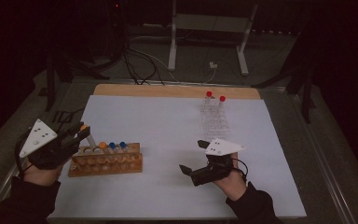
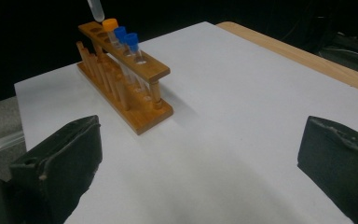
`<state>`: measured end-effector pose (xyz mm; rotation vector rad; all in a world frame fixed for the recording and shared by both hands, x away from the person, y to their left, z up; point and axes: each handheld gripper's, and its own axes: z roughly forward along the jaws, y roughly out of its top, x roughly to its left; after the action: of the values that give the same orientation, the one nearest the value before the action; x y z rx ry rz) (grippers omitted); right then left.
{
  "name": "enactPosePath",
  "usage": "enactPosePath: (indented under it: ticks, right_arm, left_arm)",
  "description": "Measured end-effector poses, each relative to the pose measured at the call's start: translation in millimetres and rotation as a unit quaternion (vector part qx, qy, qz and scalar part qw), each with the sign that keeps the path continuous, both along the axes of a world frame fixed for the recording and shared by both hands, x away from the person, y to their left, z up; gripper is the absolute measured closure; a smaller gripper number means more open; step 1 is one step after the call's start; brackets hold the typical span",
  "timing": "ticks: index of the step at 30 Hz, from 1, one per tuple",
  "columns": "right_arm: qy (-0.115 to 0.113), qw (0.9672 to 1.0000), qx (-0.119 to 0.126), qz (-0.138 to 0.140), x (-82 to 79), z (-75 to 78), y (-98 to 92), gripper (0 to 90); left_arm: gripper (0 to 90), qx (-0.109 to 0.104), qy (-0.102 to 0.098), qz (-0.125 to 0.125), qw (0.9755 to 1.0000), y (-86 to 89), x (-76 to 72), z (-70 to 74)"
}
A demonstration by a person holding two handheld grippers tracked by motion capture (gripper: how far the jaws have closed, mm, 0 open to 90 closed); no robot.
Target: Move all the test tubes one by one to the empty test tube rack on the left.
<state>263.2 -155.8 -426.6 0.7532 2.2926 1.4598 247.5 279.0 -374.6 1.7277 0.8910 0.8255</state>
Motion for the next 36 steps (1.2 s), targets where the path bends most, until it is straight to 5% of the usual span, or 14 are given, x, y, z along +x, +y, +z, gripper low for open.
enactPosePath:
  ticks: [9, 22, 36]
  right_arm:
    - [0.0, 1.0, 0.001, -0.001, -0.3, 0.6, -1.6, 0.0]
    - [0.0, 1.0, -0.002, 0.0, 0.0, 1.1, -2.9, 0.0]
    - [0.0, 1.0, -0.001, -0.001, -0.1, 2.6, -4.1, 0.0]
  left_arm:
    - [71.9, -0.026, 0.015, 0.008, 0.9995, 6.2, 7.0, -20.5]
    - [71.8, 0.0, 0.047, 0.014, 0.9988, 1.0, 9.6, -44.3]
    - [71.6, 0.012, 0.094, 0.023, 0.9953, 1.0, 15.4, -67.9]
